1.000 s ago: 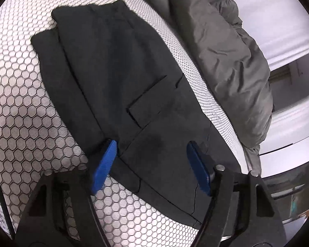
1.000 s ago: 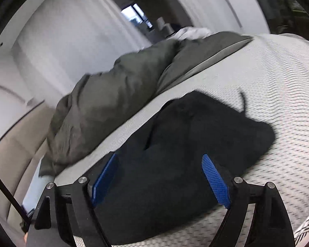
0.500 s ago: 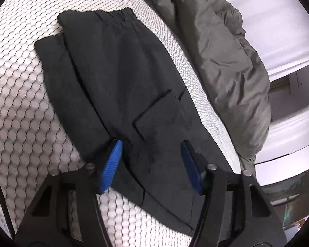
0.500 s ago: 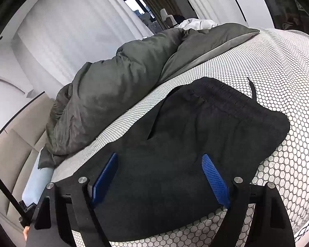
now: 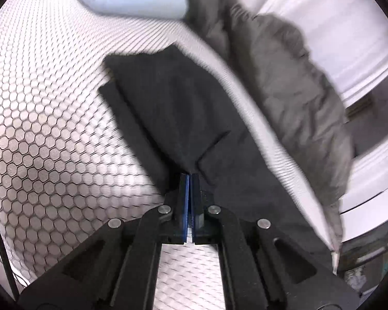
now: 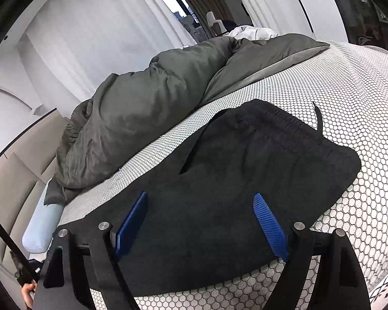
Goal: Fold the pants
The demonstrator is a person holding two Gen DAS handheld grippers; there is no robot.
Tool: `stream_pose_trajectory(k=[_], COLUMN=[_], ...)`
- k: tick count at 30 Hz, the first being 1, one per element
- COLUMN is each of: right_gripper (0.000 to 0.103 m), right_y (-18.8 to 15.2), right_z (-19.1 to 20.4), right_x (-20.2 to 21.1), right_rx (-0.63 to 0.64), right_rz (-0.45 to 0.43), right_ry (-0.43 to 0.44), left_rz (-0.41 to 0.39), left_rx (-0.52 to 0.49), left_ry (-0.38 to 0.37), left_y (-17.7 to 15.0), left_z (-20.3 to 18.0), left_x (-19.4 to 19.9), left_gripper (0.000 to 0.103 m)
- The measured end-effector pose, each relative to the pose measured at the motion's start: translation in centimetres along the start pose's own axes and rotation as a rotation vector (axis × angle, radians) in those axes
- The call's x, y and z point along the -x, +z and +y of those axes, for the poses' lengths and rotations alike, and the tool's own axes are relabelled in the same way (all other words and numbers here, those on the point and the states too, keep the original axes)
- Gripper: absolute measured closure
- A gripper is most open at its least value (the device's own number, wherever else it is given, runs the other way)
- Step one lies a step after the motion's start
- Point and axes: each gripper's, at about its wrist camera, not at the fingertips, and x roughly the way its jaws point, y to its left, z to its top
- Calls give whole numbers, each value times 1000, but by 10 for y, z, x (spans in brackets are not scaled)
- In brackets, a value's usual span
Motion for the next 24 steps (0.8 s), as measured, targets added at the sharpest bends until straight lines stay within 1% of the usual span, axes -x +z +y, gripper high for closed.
stream_pose_trajectory(k=[1,2,3,4,5,6,7,9,10,11,13,15,17,18,19,20,21,22,23,24], right_gripper=[18,18,18,18,18,18,18,18,18,18,16,16,17,25,29,43,66,73,83,89], right_y=[0,1,1,2,3,4,7,13,16,19,23,23,23,24,25,27,30,30,30,30], right_z=[-1,-2,-3,-3,-4,-5,-9,-26,-36,-47,-81,-106,-123,-128,-129,-128,-127,-129,-131,-132], right_x=[-1,-1,-2,-2,0,2,7,21,28,34,38,28,8,-2,-9,-16,-20,-21,-19,-11], right_rx=[-5,-8,-12,-12,-8,-4,-3,-35,-60,-95,-200,-285,-329,-343,-335,-297,-271,-280,-296,-307], right_rz=[2,5,6,4,1,-4,-20,-65,-85,-102,-105,-60,17,44,54,62,74,84,82,68], right_ry=[0,1,1,1,0,-1,-3,-23,-32,-44,-63,-53,-41,-46,-56,-80,-86,-63,-43,-19], left_rz=[19,34,32,19,9,-16,-32,-50,-67,-74,-46,-7,-11,-18,-26,-25,-21,-25,-29,-28], left_rx=[8,31,52,67,67,65,69,78,79,68,46,41,12,0,-13,-18,-23,-31,-43,-51], left_ry=[17,8,-8,-21,-12,-2,-3,-9,-8,5,33,71,117,140,168,180,193,203,209,213], left_y=[0,1,2,3,4,4,5,6,7,7,9,9,9,9,9,9,8,8,7,7], left_z=[4,8,10,11,11,10,10,10,9,5,1,-2,-6,-9,-12,-12,-13,-14,-16,-18], left_x=[-4,-5,-4,2,6,15,21,28,30,28,22,7,2,0,-2,-3,-5,-6,-6,-8], left_gripper=[103,103,103,103,101,97,91,58,54,53,53,53,53,53,54,54,54,55,55,56])
